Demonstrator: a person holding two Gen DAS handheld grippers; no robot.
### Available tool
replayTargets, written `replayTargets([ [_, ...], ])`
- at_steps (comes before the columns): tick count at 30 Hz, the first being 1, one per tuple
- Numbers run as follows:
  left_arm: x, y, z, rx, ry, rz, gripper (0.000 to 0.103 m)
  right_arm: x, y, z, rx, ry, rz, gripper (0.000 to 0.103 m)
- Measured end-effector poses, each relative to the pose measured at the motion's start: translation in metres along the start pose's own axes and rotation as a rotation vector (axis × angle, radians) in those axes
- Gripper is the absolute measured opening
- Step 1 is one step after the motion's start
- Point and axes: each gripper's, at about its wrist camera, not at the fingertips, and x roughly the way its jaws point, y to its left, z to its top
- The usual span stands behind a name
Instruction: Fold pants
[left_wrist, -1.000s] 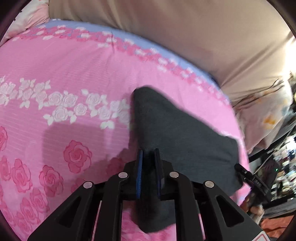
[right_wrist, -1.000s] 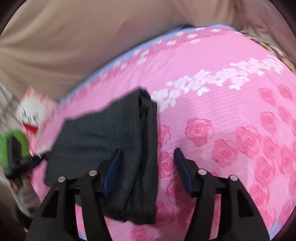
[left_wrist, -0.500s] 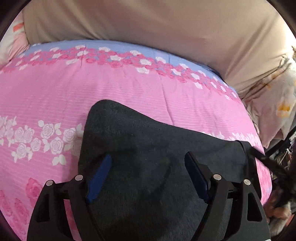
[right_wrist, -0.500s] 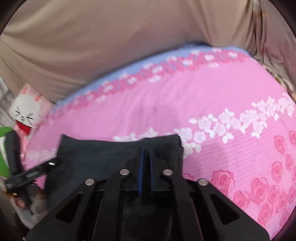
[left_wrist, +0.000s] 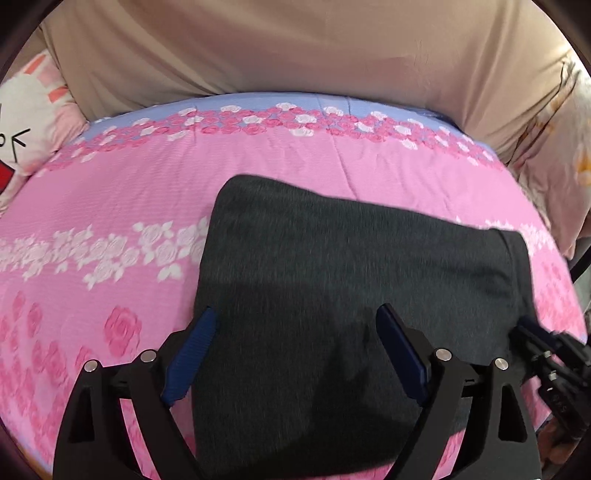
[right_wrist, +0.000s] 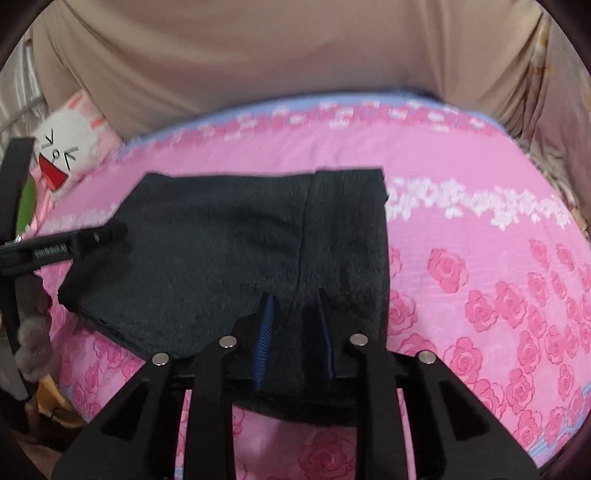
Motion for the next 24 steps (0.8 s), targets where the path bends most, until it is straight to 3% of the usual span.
replayTargets([
  [3, -0.003, -0.002, -0.009, 0.018, 0.006, 0.022, 0.086, -0.02, 0.008, 0.003, 0.005, -0.043, 0.036, 0.026],
  [5, -0.005, -0.002, -0.013, 0.021, 0.007, 0.024, 0.086, -0.013, 0.007, -0.003, -0.008, -0.013, -0.001, 0.031],
  [10, -0.008, -0.002, -0.023, 0.037, 0.011, 0.038, 0.086, -0.011, 0.009, -0.007, 0.006, -0.017, -0.01, 0.031],
  [17, -0.016, 0.001, -0.034, 0.042, 0.009, 0.031, 0.086, -0.016, -0.004, -0.012, 0.086, -0.031, 0.054, 0.033],
  [19, -0.023, 0.01, -0.034, 0.011, 0.006, -0.014, 0.086, -0.02, -0.01, -0.009, 0.118, -0.043, 0.072, 0.038],
  [21, -0.032, 0.033, -0.032, -0.085, -0.008, -0.147, 0.086, -0.03, -0.022, -0.008, 0.162, -0.067, 0.051, 0.065],
  [23, -0.03, 0.063, -0.03, -0.209, 0.004, -0.274, 0.087, -0.03, -0.037, -0.008, 0.199, -0.065, 0.046, 0.076],
  [24, -0.023, 0.071, -0.029, -0.248, 0.026, -0.298, 0.087, -0.024, -0.044, -0.008, 0.218, -0.037, 0.068, 0.077],
])
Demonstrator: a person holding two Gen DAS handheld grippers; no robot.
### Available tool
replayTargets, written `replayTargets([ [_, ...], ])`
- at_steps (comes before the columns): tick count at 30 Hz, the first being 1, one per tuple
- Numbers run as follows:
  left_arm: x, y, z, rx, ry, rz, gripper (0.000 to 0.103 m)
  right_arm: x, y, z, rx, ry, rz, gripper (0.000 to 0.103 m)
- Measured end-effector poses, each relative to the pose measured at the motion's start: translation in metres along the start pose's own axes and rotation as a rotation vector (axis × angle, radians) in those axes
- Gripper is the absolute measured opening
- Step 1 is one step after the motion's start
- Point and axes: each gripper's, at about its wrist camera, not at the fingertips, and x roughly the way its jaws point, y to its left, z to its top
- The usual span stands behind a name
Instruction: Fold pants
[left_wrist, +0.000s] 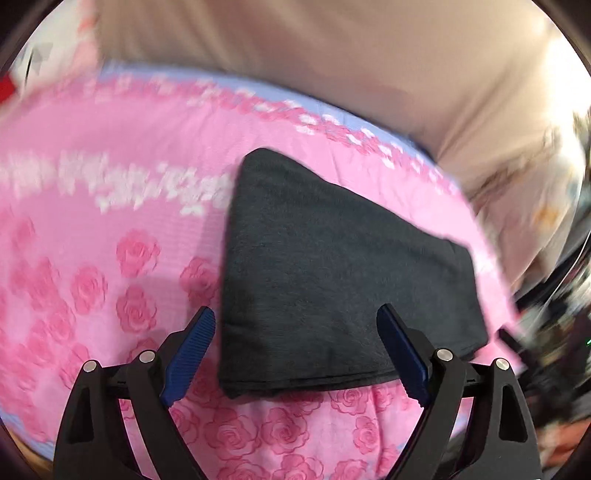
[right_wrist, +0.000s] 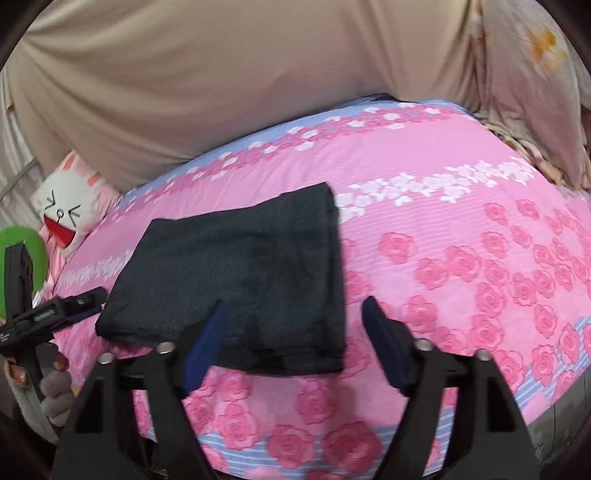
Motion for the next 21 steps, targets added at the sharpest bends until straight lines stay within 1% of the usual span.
replayTargets([
  [2, 0.015, 0.024, 0.005, -0.101, 0.056, -0.046, 0.087, 0.016, -0.012, 0.002, 0.049, 0.055, 0.052, 0.077],
  [3, 0.019, 0.028, 0.006, -0.117, 0.055, -0.071, 0.088, 0.028, -0.017, 0.002, 0.077, 0.094, 0.08, 0.077],
  [4, 0.018, 0.029, 0.007, -0.113, 0.036, -0.085, 0.088, 0.038, -0.02, 0.001, 0.101, 0.124, 0.118, 0.077],
  [5, 0.02, 0.027, 0.007, -0.108, 0.045, -0.094, 0.088, 0.043, -0.022, 0.001, 0.117, 0.121, 0.148, 0.079],
  [6, 0.026, 0.024, 0.008, -0.106, 0.062, -0.132, 0.088, 0.044, -0.021, 0.002, 0.121, 0.103, 0.164, 0.08],
  [7, 0.03, 0.022, 0.009, -0.107, 0.069, -0.164, 0.088, 0.049, -0.019, 0.004, 0.127, 0.114, 0.202, 0.079],
  [8, 0.035, 0.019, 0.01, -0.099, 0.073, -0.185, 0.085, 0.054, -0.019, 0.006, 0.146, 0.115, 0.23, 0.074],
  [9, 0.042, 0.013, 0.012, -0.071, 0.087, -0.217, 0.078, 0.059, -0.018, 0.008, 0.157, 0.123, 0.242, 0.058],
  [10, 0.047, 0.009, 0.013, -0.057, 0.093, -0.207, 0.061, 0.066, -0.018, 0.011, 0.164, 0.137, 0.249, 0.045],
  [11, 0.05, 0.007, 0.015, -0.045, 0.088, -0.165, 0.03, 0.068, -0.019, 0.012, 0.178, 0.141, 0.264, 0.033],
  [12, 0.05, 0.007, 0.015, -0.038, 0.091, -0.145, 0.024, 0.065, -0.018, 0.011, 0.175, 0.137, 0.264, 0.03],
  [13, 0.045, 0.01, 0.016, -0.051, 0.09, -0.17, 0.019, 0.057, -0.015, 0.009, 0.157, 0.133, 0.26, 0.03],
  [14, 0.039, 0.014, 0.016, -0.06, 0.097, -0.192, 0.017, 0.049, -0.012, 0.004, 0.148, 0.134, 0.267, 0.029],
  [16, 0.024, 0.02, 0.01, -0.062, 0.135, -0.233, 0.017, 0.034, -0.011, -0.007, 0.137, 0.159, 0.295, 0.029],
  [18, 0.012, 0.022, -0.007, -0.029, 0.173, -0.221, 0.018, 0.024, -0.009, -0.025, 0.113, 0.193, 0.283, 0.033],
  [19, 0.012, 0.025, -0.012, -0.03, 0.185, -0.211, 0.024, 0.024, -0.009, -0.03, 0.109, 0.206, 0.272, 0.036],
  [20, 0.014, 0.026, -0.018, -0.039, 0.193, -0.195, 0.037, 0.023, -0.01, -0.036, 0.106, 0.202, 0.269, 0.039],
  [21, 0.018, 0.029, -0.022, -0.063, 0.198, -0.188, 0.045, 0.022, -0.01, -0.037, 0.108, 0.187, 0.274, 0.04],
])
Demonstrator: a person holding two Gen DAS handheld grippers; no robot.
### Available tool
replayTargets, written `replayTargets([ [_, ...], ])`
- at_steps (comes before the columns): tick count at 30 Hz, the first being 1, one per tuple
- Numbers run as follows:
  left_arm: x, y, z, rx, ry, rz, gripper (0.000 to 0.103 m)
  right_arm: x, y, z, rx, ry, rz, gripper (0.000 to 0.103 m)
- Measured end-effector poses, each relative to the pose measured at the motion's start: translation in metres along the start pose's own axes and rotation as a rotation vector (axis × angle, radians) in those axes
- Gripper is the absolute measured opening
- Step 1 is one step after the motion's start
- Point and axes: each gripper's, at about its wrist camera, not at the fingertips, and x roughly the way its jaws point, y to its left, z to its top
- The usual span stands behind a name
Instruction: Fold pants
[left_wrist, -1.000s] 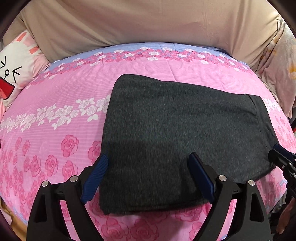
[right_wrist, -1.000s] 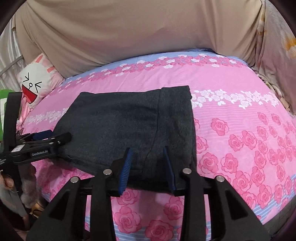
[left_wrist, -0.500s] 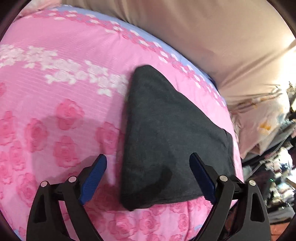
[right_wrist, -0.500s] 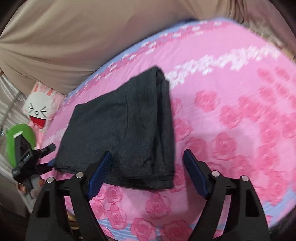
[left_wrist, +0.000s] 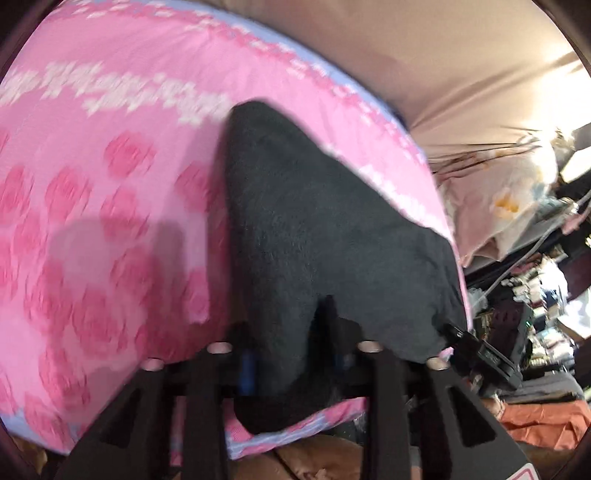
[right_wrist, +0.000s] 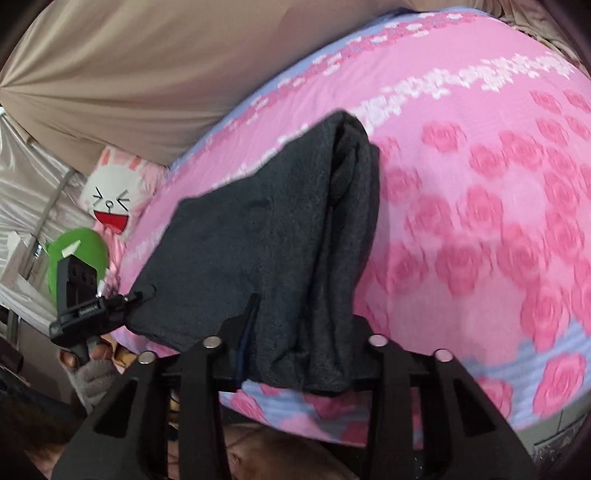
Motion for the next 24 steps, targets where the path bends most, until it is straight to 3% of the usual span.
replayTargets([
  [2, 0.002, 0.003, 0.001, -0.027, -0.036, -0.097, 0.075, 0.004, -0.004, 0.004, 0.032, -0.004, 0.022, 0.045],
  [3, 0.003, 0.001, 0.003, -0.032, -0.04, -0.125, 0.082, 0.007, -0.004, 0.007, 0.045, -0.007, 0.036, 0.048],
  [4, 0.005, -0.002, 0.005, -0.03, -0.044, -0.131, 0.087, 0.008, -0.004, 0.008, 0.042, -0.009, 0.036, 0.049],
  [6, 0.013, -0.013, 0.011, 0.01, -0.07, -0.087, 0.086, 0.012, -0.001, 0.01, 0.018, -0.022, 0.027, 0.052],
  [7, 0.018, -0.017, 0.014, 0.024, -0.078, -0.076, 0.081, 0.015, -0.001, 0.012, 0.017, -0.035, 0.022, 0.051],
  [8, 0.02, -0.02, 0.016, 0.036, -0.08, -0.064, 0.049, 0.016, 0.0, 0.013, 0.013, -0.04, 0.008, 0.04],
  [9, 0.022, -0.022, 0.019, 0.036, -0.081, -0.017, 0.03, 0.017, 0.004, 0.014, -0.004, -0.049, -0.014, 0.033],
  [10, 0.021, -0.025, 0.024, 0.039, -0.088, 0.002, 0.021, 0.014, 0.011, 0.015, -0.026, -0.068, -0.027, 0.031],
  [16, -0.048, -0.081, 0.036, 0.223, -0.258, -0.055, 0.018, -0.035, 0.067, 0.038, -0.196, -0.235, -0.031, 0.029],
  [19, -0.099, -0.115, 0.043, 0.343, -0.4, -0.053, 0.018, -0.061, 0.097, 0.058, -0.271, -0.353, -0.009, 0.029],
  [24, -0.148, -0.166, 0.065, 0.484, -0.589, -0.014, 0.018, -0.102, 0.13, 0.097, -0.366, -0.547, 0.052, 0.03],
])
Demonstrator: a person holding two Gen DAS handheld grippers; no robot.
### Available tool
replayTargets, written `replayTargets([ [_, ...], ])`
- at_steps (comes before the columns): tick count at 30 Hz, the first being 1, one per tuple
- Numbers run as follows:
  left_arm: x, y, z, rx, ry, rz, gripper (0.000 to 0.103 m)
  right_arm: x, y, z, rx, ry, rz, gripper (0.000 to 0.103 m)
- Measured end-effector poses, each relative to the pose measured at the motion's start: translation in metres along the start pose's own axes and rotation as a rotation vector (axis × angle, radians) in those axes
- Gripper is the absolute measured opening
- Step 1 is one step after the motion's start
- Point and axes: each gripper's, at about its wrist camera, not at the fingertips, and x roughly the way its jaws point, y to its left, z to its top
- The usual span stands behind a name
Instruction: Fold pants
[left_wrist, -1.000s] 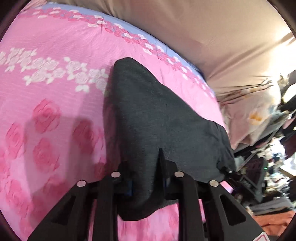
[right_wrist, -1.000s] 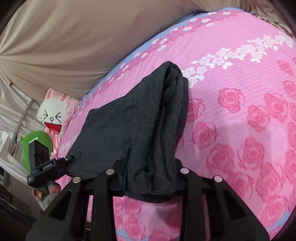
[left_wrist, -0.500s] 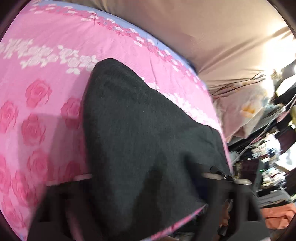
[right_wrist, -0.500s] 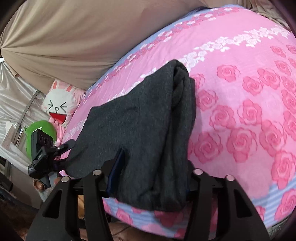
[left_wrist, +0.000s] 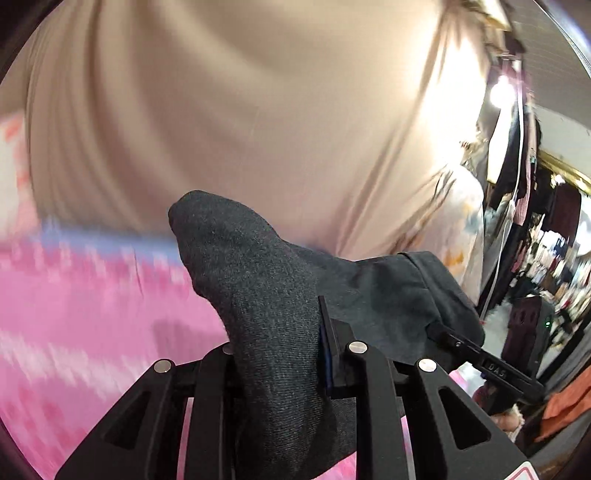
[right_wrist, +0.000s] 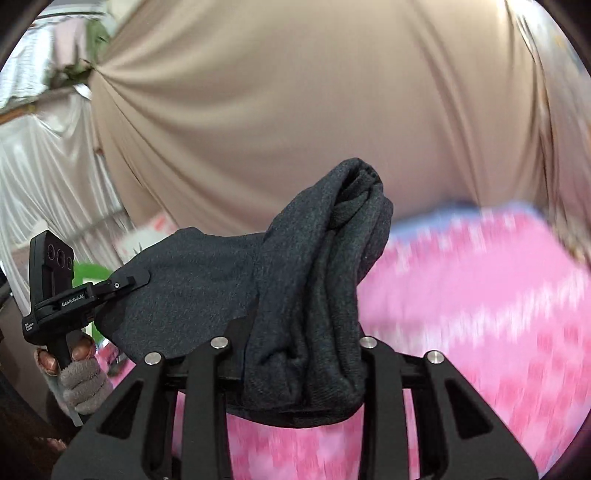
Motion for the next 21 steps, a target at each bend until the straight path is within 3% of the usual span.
replayTargets([
  [6, 0.0, -0.017, 0.062, 0.15, -0.188, 0.092, 0.02, 0.024, 0.009, 0.056, -0.089, -0.161, 0.023, 0.03],
  [10, 0.023, -0.007, 0.087, 0.188, -0.225, 0.149, 0.021, 0.057, 0.0, 0.085, -0.114, -0.21, 0.023, 0.031],
  [16, 0.096, 0.038, 0.1, 0.16, -0.179, 0.193, 0.022, 0.12, -0.03, 0.099, -0.099, -0.189, 0.002, 0.031],
  [21, 0.183, 0.087, 0.085, 0.123, -0.078, 0.236, 0.024, 0.206, -0.08, 0.083, -0.032, -0.065, -0.045, 0.034],
])
